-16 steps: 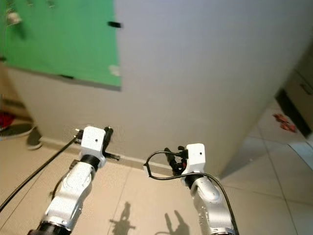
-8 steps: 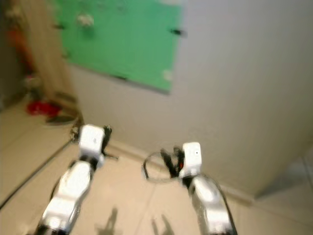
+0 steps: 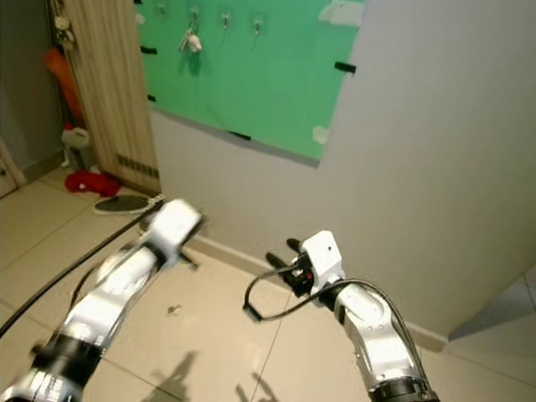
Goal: Hang keys on a hook
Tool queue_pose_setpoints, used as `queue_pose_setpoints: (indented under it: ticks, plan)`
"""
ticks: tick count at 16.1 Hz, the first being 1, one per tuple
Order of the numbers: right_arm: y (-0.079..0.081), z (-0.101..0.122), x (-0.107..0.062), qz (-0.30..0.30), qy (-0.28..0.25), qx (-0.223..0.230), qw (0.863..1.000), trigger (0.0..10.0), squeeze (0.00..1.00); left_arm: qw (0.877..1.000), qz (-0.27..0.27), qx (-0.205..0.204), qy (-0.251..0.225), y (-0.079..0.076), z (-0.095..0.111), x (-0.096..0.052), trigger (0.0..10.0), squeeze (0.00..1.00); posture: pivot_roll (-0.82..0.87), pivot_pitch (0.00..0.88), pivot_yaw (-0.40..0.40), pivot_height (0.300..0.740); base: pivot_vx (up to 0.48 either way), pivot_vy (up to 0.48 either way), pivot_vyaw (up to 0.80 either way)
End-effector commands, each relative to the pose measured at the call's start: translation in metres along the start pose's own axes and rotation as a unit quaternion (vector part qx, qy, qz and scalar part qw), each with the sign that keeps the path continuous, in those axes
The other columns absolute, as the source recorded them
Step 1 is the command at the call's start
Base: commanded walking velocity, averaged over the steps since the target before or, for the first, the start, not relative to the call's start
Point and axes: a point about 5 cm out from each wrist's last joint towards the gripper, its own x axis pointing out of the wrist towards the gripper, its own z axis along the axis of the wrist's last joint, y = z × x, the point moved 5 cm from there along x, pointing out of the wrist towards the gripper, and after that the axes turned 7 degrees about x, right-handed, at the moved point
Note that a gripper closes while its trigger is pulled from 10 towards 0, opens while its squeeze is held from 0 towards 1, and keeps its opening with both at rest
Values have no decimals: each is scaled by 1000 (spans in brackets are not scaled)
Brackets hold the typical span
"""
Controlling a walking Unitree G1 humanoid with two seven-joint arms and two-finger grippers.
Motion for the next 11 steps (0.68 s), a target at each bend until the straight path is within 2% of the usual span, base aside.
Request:
queue_pose_setpoints:
  ticks: [1, 2, 3, 4, 5, 7, 9, 11]
  plan:
    - [-2, 5, -2, 5, 2, -13, 1000, 10000, 0, 998, -53, 40, -17, -13, 10, 4, 10000, 0, -32, 0, -89, 740, 0, 0, 0]
    - [-2, 6, -3, 9, 3, -16, 1000, 10000, 0, 990, -106, 84, -31, -22, 15, 4, 10000, 0, -34, 0, -90, 740, 0, 0, 0]
    - [-4, 7, -3, 12, 5, -18, 1000, 10000, 0, 981, -151, 105, -59, -25, 26, 3, 10000, 0, -35, 0, -85, 740, 0, 0, 0]
    - [-6, 8, -2, 10, 5, -23, 1000, 10000, 0, 977, -167, 106, -87, -17, 42, 3, 10000, 0, -37, 0, -84, 740, 0, 0, 0]
    - [-7, 9, -1, 9, 5, -23, 1000, 10000, 0, 975, -169, 111, -91, -14, 45, 4, 10000, 0, -37, 0, -84, 740, 0, 0, 0]
    - [-11, 16, -2, 17, 7, -29, 999, 10000, 0, 961, -219, 133, -106, -2, 56, -3, 10000, 0, -47, 0, -88, 740, 0, 0, 0]
    - [-13, 19, -10, 45, 30, -53, 997, 10000, 0, 947, -270, 135, -113, 9, 61, -12, 10000, 0, -63, 0, -81, 740, 0, 0, 0]
    - [-13, 22, -18, 70, 49, -64, 994, 10000, 0, 941, -289, 139, -108, 15, 60, -13, 10000, 0, -68, 0, -77, 740, 0, 0, 0]
